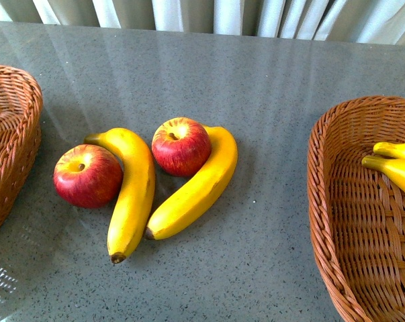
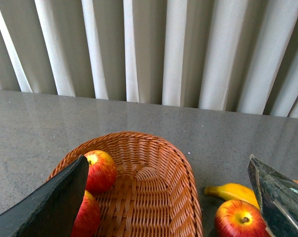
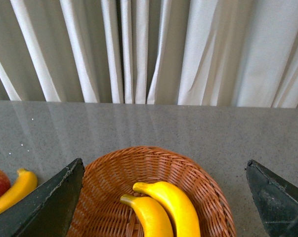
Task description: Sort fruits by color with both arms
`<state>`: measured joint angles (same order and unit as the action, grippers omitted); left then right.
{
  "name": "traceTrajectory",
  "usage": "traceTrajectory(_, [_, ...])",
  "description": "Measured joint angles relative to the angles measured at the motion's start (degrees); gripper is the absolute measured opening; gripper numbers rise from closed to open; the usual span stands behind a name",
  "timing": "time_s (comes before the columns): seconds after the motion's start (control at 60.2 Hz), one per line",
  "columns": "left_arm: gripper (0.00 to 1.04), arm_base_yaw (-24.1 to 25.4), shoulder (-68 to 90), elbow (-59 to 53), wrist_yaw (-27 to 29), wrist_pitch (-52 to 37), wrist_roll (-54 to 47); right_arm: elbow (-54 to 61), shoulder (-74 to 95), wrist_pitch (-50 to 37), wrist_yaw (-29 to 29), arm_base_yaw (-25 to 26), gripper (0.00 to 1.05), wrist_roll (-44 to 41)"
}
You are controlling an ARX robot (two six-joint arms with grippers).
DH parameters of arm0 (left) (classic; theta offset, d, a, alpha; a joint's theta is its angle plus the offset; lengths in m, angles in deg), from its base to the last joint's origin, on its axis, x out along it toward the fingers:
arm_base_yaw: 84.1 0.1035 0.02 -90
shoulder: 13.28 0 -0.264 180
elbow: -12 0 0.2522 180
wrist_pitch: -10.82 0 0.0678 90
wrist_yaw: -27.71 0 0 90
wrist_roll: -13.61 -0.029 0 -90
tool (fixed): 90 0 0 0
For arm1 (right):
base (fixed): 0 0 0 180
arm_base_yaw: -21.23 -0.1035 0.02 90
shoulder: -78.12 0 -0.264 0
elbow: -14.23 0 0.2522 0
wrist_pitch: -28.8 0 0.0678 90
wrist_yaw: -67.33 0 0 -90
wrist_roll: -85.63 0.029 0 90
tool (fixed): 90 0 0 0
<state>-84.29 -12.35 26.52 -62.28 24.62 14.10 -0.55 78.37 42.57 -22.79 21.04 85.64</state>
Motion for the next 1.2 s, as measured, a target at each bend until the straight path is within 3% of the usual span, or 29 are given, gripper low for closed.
traceTrajectory(0.864, [0.96, -0.4, 0.8, 0.5, 1.6, 1.5, 1.1, 0.0, 0.0, 0.0, 0.0, 0.0, 0.96, 0.0])
traceTrajectory(0.881, [0.96, -2.8, 4.3, 3.6, 7.6, 9.4, 5.1, 0.0, 0.0, 0.0, 0.0, 0.0, 0.96, 0.0])
traceTrajectory(0.964, [0.96, -9.5, 16.5, 10.6, 17.7, 20.8, 14.4, 0.0, 0.0, 0.0, 0.0, 0.0, 0.96, 0.0])
traceTrajectory(1.063, [0.96, -18.0, 30.3, 15.9, 22.9, 18.7, 25.0, 0.0, 0.0, 0.0, 0.0, 0.0, 0.96, 0.0])
traceTrajectory(1.196, [0.96, -24.0, 44.0, 20.5, 26.3, 12.5, 34.0, 0.0, 0.0, 0.0, 0.0, 0.0, 0.96, 0.0])
